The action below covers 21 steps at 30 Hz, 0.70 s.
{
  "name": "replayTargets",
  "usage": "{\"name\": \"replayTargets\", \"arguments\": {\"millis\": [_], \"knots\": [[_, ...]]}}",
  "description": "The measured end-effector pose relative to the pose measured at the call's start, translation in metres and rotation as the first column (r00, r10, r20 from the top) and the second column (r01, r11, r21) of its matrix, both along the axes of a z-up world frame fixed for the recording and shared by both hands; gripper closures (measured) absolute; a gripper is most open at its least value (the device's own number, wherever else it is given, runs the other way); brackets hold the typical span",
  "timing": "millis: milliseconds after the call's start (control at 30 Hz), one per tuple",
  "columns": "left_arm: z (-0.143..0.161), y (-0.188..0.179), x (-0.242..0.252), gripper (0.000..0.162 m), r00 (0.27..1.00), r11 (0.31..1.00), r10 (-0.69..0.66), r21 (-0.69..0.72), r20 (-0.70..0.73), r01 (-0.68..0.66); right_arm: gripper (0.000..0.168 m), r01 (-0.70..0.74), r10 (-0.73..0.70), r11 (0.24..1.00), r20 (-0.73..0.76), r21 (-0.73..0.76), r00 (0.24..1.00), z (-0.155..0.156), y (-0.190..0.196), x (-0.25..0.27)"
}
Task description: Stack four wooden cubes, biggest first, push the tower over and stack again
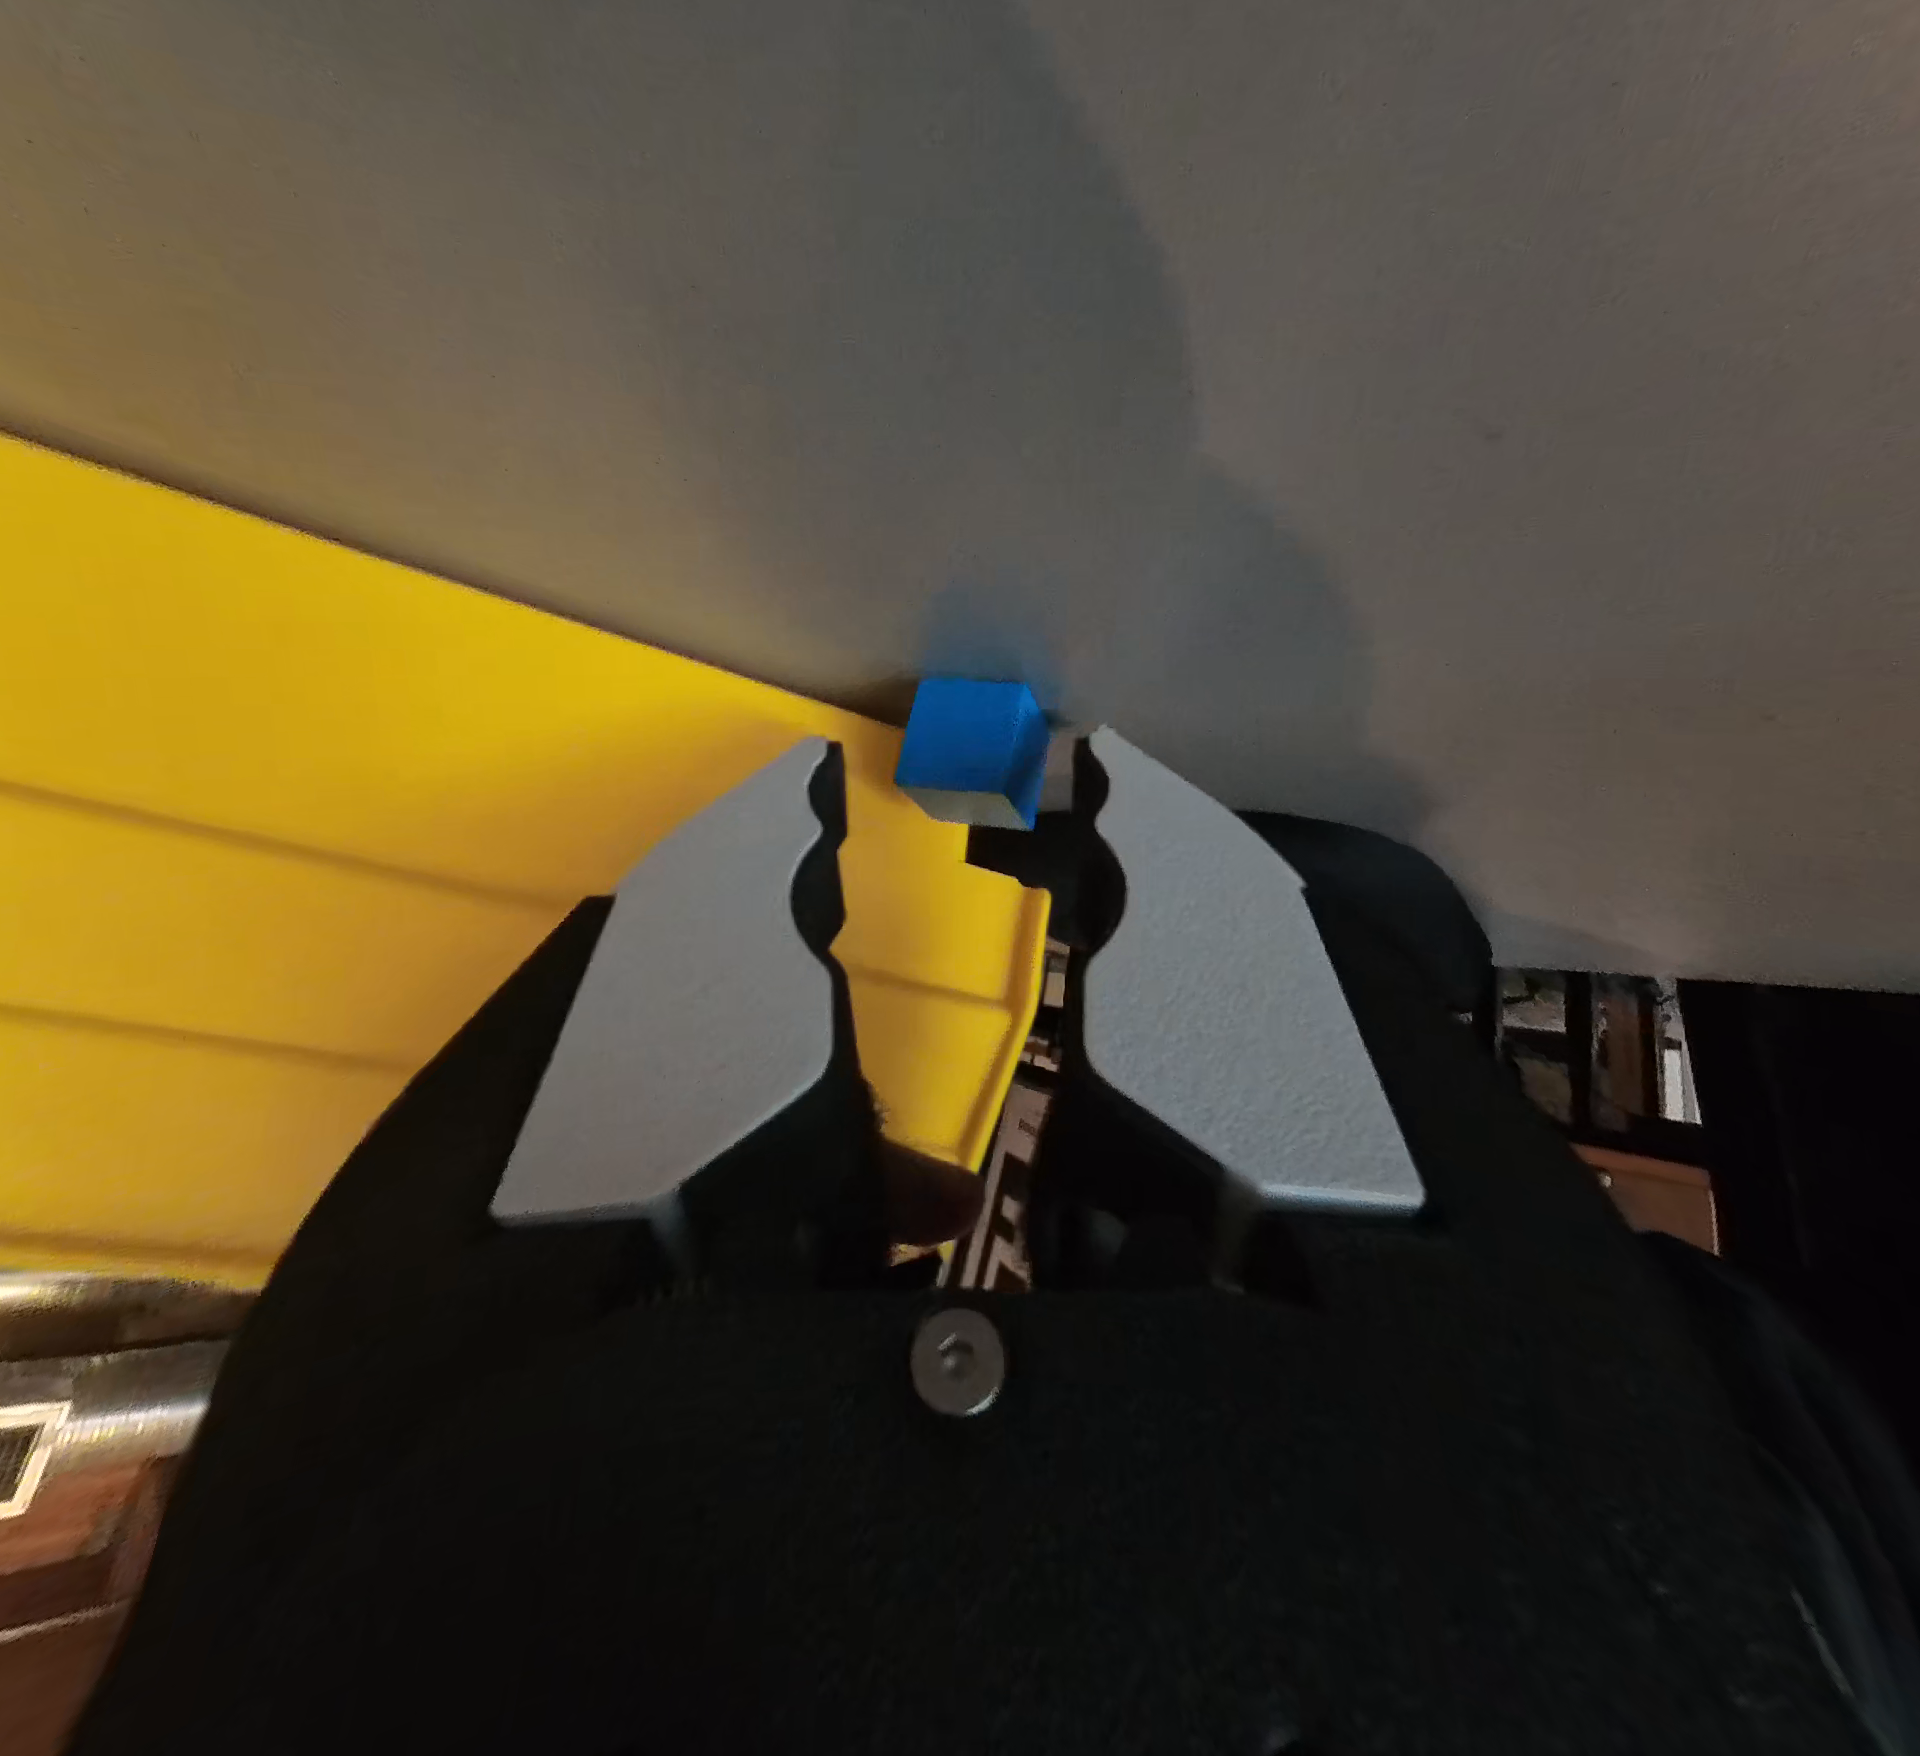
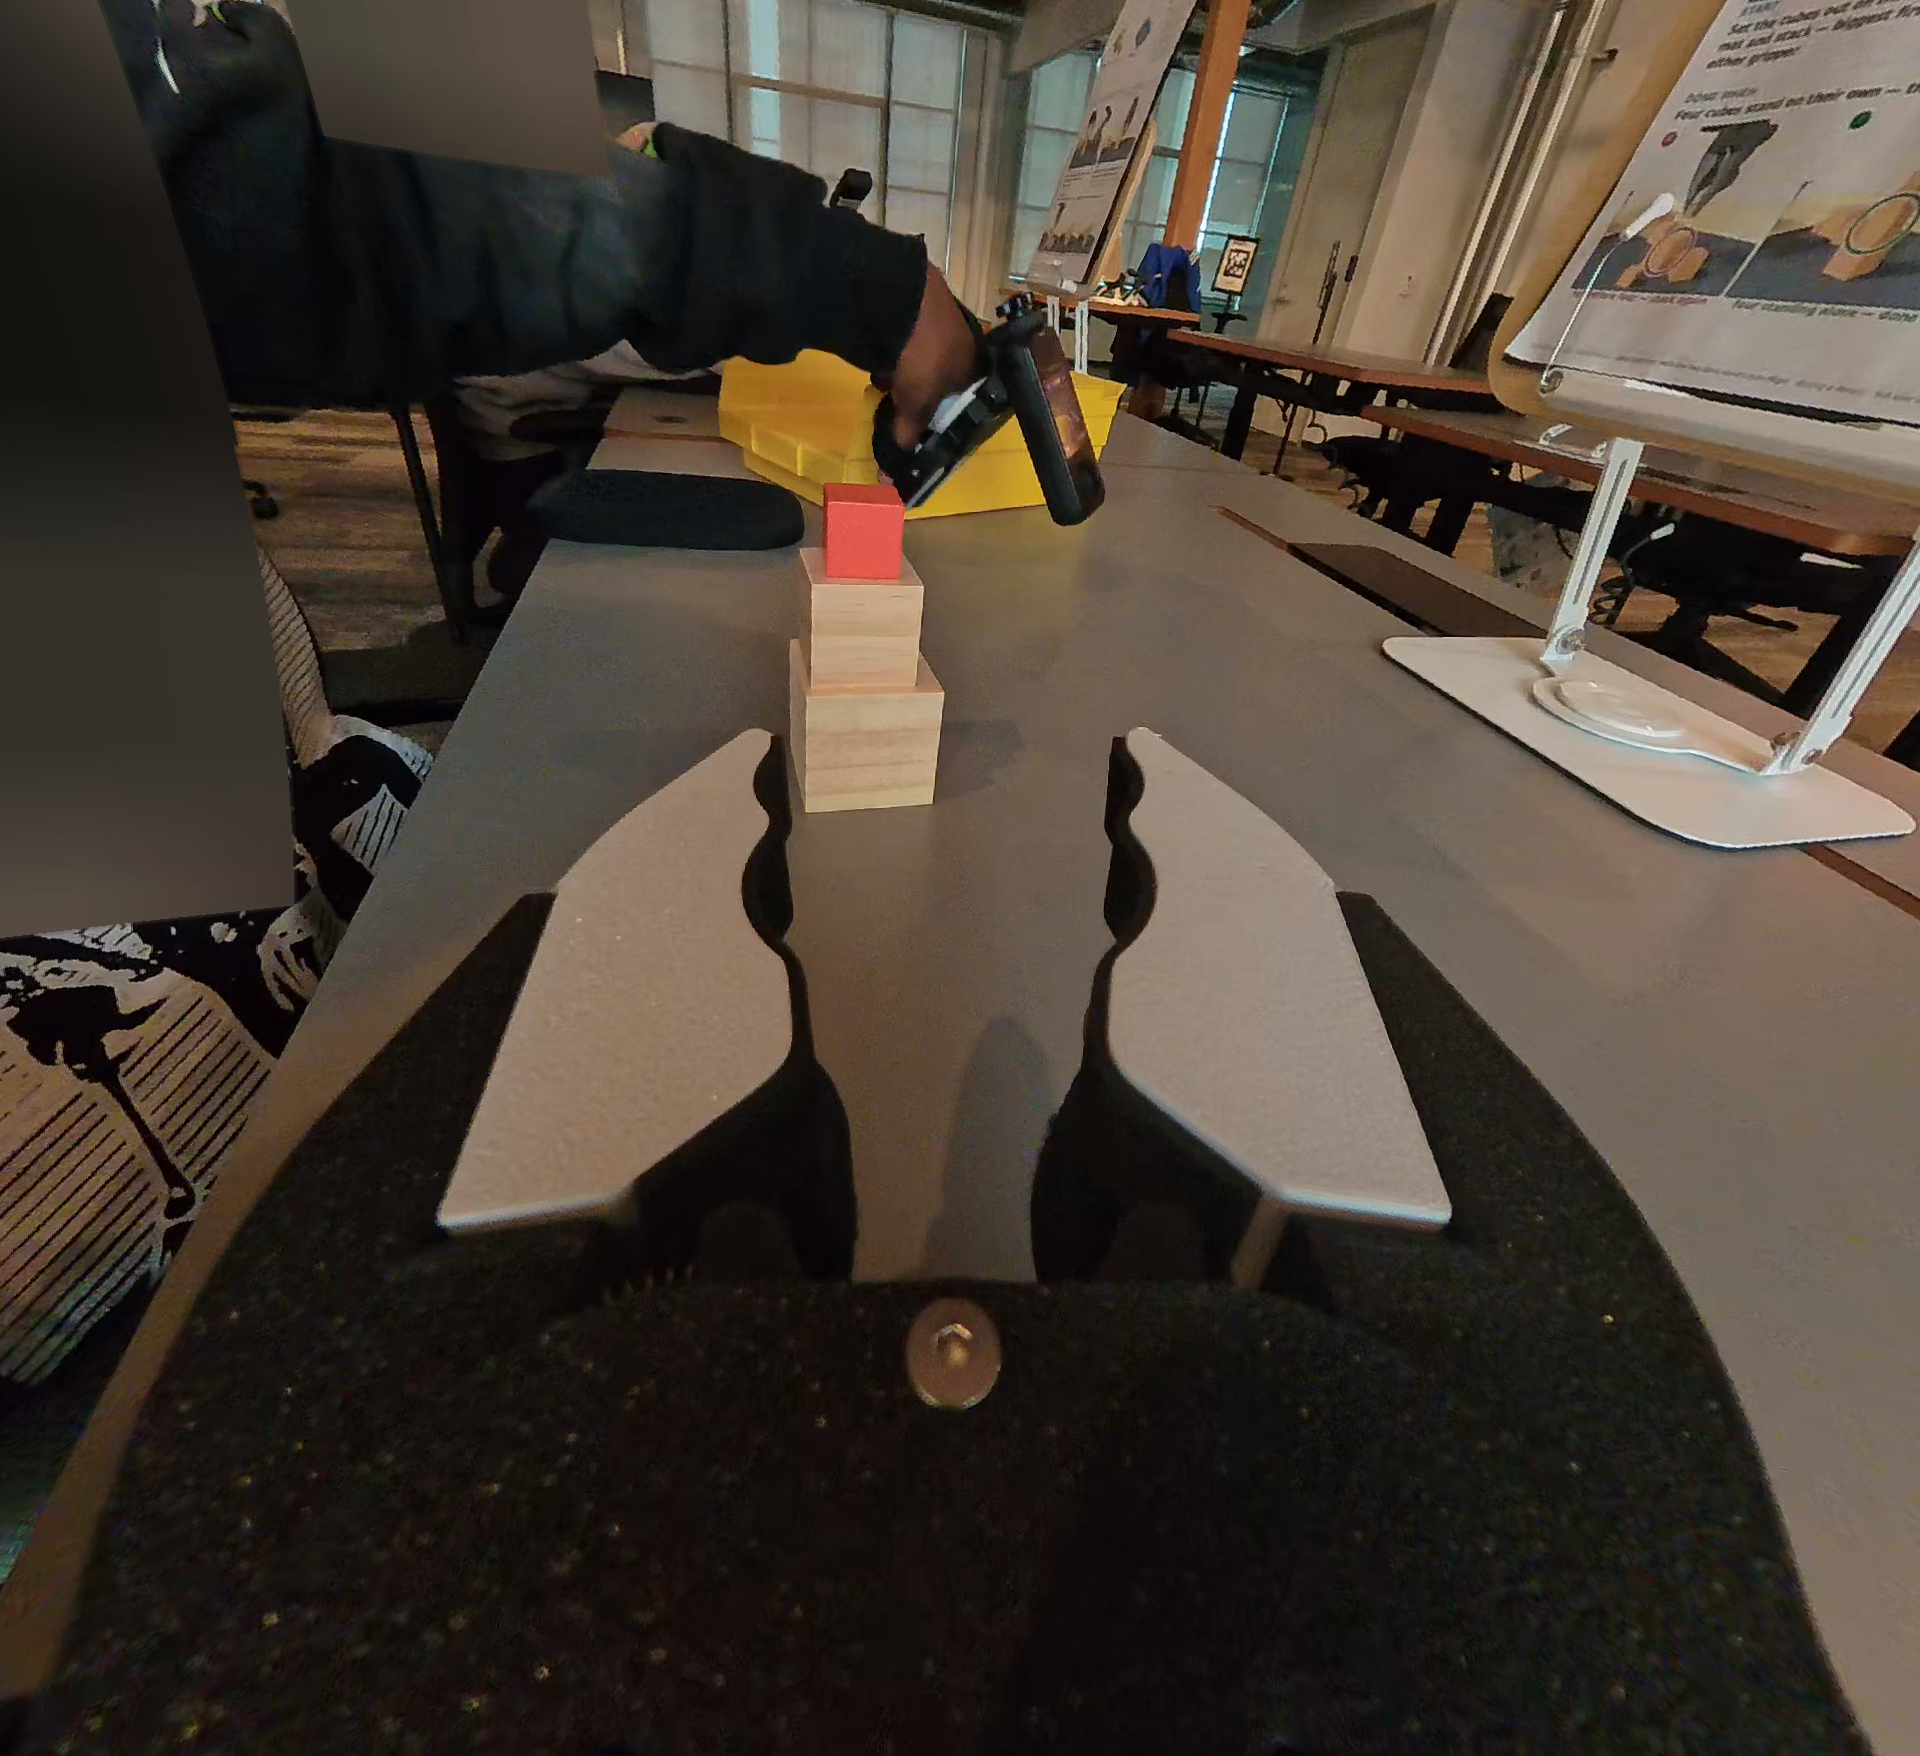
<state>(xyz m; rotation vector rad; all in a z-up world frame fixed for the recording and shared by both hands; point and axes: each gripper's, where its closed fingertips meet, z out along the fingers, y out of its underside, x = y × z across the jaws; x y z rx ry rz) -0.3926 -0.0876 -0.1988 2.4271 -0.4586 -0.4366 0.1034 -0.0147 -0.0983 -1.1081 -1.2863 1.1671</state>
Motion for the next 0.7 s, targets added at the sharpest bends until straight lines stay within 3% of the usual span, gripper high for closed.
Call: {"name": "replayTargets", "arguments": {"millis": [67, 267, 400, 533, 700], "knots": [[-0.003, 0.002, 0.000, 0.139, 1.000, 1.000, 0.001, 0.012, 0.020, -0.002, 0.110, 0.000, 0.000, 1.000, 0.000, 0.000, 1.000, 0.000, 0.000, 0.000], [0.010, 0.011, 0.009, 0.141, 0.995, 0.995, -0.039, 0.098, 0.090, 0.030, 0.110, -0.001, 0.001, 1.000, 0.002, -0.003, 1.000, 0.000, 0.000, 0.000], [0.031, 0.032, 0.038, 0.141, 0.966, 0.954, -0.127, 0.294, 0.224, 0.057, 0.110, 0.002, -0.002, 1.000, 0.001, -0.004, 1.000, 0.000, 0.001, 0.000], [0.068, 0.059, 0.095, 0.141, 0.861, 0.821, -0.307, 0.570, 0.406, 0.024, 0.111, 0.003, -0.003, 1.000, 0.000, -0.006, 1.000, 0.000, 0.001, 0.000], [0.122, 0.070, 0.167, 0.141, 0.690, 0.602, -0.572, 0.799, 0.443, -0.013, 0.111, 0.004, -0.004, 1.000, 0.000, -0.005, 1.000, 0.000, 0.001, 0.000]]}}
